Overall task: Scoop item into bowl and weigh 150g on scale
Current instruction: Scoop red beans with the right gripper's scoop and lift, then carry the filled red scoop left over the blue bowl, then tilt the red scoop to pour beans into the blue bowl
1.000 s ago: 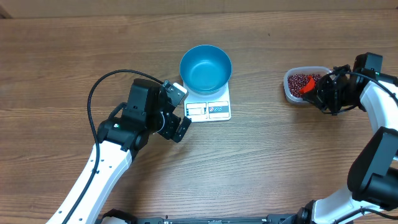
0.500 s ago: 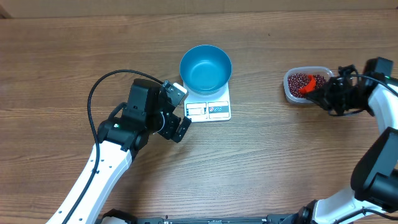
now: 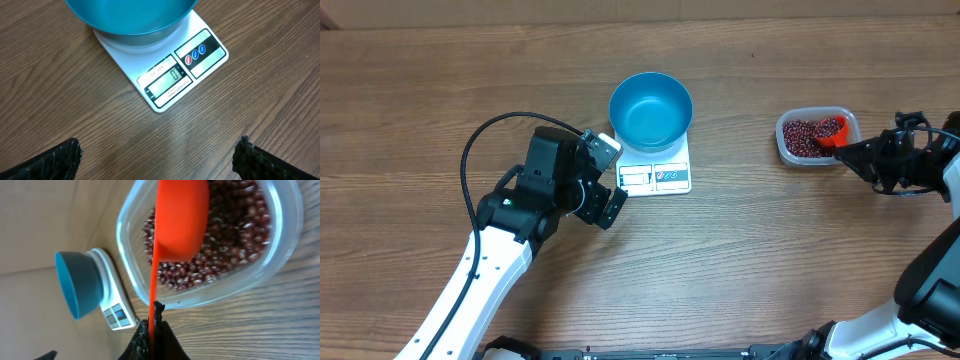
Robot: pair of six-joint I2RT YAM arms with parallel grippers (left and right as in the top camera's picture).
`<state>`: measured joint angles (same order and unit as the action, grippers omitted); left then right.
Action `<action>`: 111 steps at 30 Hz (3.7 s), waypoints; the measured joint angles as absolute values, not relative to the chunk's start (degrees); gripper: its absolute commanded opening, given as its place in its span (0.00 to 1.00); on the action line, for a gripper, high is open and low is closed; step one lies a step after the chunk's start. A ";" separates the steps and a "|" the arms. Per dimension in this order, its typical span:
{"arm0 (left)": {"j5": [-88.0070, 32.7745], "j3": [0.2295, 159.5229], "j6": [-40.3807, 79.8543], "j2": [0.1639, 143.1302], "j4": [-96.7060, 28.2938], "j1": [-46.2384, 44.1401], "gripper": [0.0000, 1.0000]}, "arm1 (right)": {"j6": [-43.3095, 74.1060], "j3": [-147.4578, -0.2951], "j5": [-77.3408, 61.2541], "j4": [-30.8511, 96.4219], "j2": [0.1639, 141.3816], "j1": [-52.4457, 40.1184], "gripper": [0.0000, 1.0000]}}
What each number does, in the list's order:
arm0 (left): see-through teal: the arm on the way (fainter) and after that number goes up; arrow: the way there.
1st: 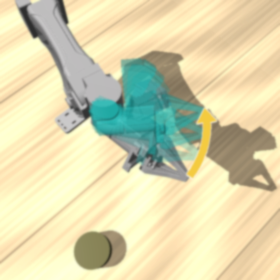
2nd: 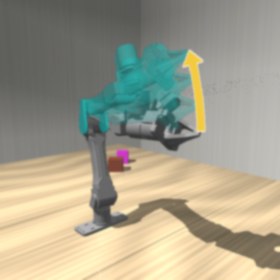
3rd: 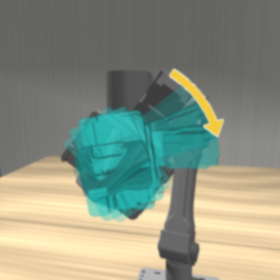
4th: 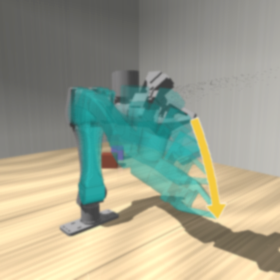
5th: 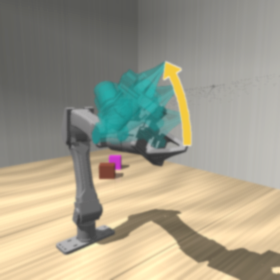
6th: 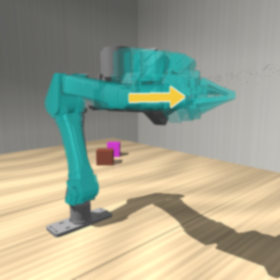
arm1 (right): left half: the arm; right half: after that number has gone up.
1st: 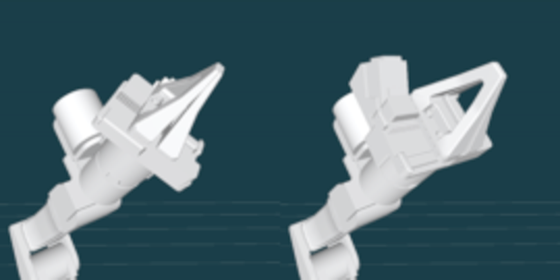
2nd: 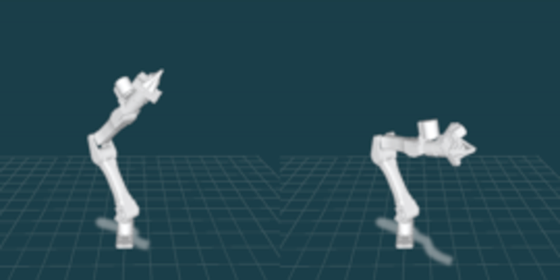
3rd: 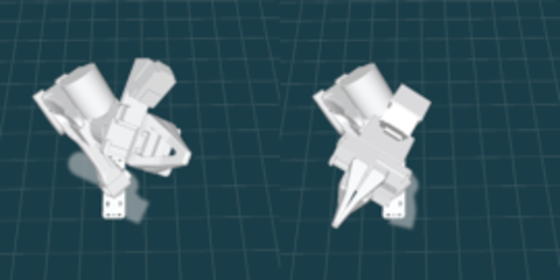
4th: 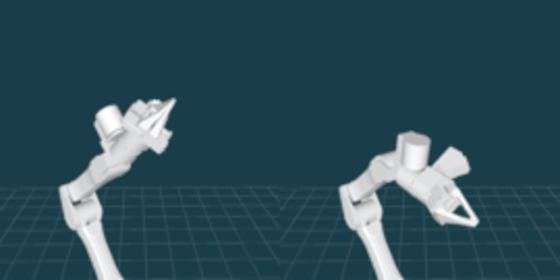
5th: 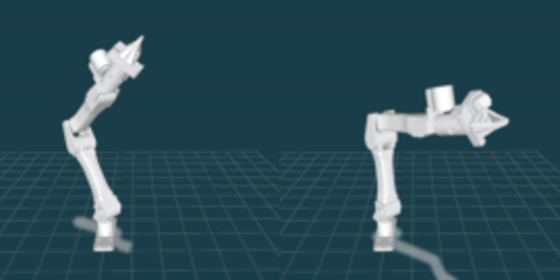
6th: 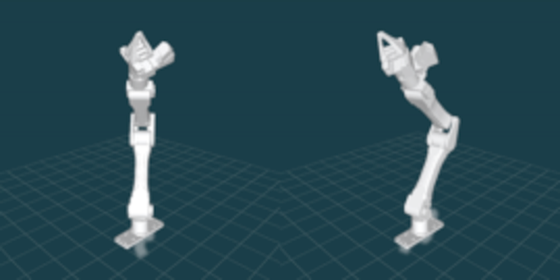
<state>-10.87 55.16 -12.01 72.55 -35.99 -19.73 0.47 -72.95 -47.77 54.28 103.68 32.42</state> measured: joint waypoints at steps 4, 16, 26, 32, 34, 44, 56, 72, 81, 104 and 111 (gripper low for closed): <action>-10.87 55.16 -12.01 72.55 -35.99 -19.73 1.00 | -0.49 -72.95 -50.61 54.92 103.68 33.12 0.04; -10.87 55.16 -12.01 72.55 -35.99 -19.73 1.00 | -7.44 -72.95 -59.79 59.68 103.68 36.67 0.04; -10.87 55.13 -12.01 72.55 -35.99 -19.73 1.00 | -14.15 -72.95 -67.77 62.59 103.68 37.04 0.04; -10.87 55.13 -12.01 72.55 -35.99 -19.73 1.00 | -15.40 -72.93 -71.13 63.09 103.68 37.04 0.04; -10.87 55.13 -12.01 72.55 -35.99 -19.73 1.00 | -15.62 -72.95 -72.71 63.37 103.68 36.99 0.04; -10.87 55.11 -12.01 72.55 -35.99 -19.73 1.00 | -15.81 -72.95 -76.49 63.57 103.68 29.98 0.03; -10.87 55.11 -12.01 72.55 -35.99 -19.73 1.00 | -4.58 -72.82 -77.32 49.60 103.68 16.82 0.04; -10.87 55.09 -12.01 72.55 -35.99 -19.73 0.99 | 21.02 -72.73 -69.41 24.93 103.68 -0.73 0.04; -10.87 55.09 -12.01 72.55 -35.99 -19.73 1.00 | 25.04 -74.94 -57.45 27.77 103.68 -8.49 0.04; -10.87 55.09 -12.01 72.55 -35.99 -19.73 1.00 | 7.31 -90.45 -4.95 47.59 103.68 -28.32 0.04; -10.87 55.09 -12.01 72.55 -35.99 -19.73 0.99 | 1.58 -90.45 7.14 47.66 103.68 -32.34 0.04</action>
